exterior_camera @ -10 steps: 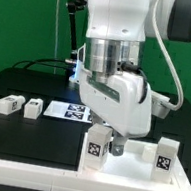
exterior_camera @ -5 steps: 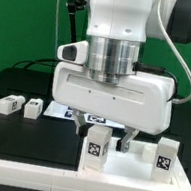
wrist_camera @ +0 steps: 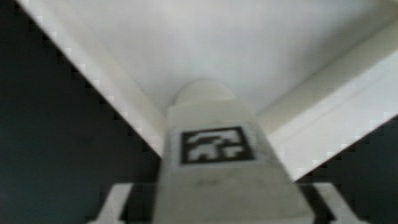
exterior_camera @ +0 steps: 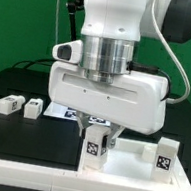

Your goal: Assemble square table

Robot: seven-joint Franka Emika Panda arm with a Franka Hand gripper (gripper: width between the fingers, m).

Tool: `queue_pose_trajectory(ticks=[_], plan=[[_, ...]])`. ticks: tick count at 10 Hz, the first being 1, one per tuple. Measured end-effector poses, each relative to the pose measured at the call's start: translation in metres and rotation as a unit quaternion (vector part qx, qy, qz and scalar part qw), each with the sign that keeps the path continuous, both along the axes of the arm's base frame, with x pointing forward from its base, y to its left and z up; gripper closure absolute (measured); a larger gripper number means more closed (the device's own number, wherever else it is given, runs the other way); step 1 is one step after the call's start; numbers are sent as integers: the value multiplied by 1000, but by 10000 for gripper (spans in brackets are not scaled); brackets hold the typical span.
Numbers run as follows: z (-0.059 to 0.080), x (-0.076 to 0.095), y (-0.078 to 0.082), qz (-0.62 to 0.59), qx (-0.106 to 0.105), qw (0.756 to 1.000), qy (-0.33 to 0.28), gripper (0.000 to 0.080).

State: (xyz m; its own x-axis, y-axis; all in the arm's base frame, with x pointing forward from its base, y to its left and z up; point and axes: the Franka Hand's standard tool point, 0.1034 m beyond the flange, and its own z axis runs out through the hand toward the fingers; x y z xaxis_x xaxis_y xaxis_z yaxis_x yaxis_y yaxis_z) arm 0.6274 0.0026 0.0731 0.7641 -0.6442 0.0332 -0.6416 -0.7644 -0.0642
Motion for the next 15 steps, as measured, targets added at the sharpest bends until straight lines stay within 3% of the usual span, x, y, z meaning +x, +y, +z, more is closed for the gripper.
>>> queue_pose_trajectory(ticks=[4,6,8,10,11,12,13,14,15], plan=[[0,0,0,-117,8,993,3,512],[-1,-1,-2,-255,21,967,7,512],[-1,-2,-2,-402,43,914,12,511],[-3,-3,2,-540,80,838,4,509],[-3,-4,0,-578,96,810,3,509],[-3,-4,1,-597,98,796,5,509],[-3,-4,1,-590,96,801,5,509],[-4,-5,3,-563,92,821,4,432],[-3,-5,10,-498,80,864,6,250]])
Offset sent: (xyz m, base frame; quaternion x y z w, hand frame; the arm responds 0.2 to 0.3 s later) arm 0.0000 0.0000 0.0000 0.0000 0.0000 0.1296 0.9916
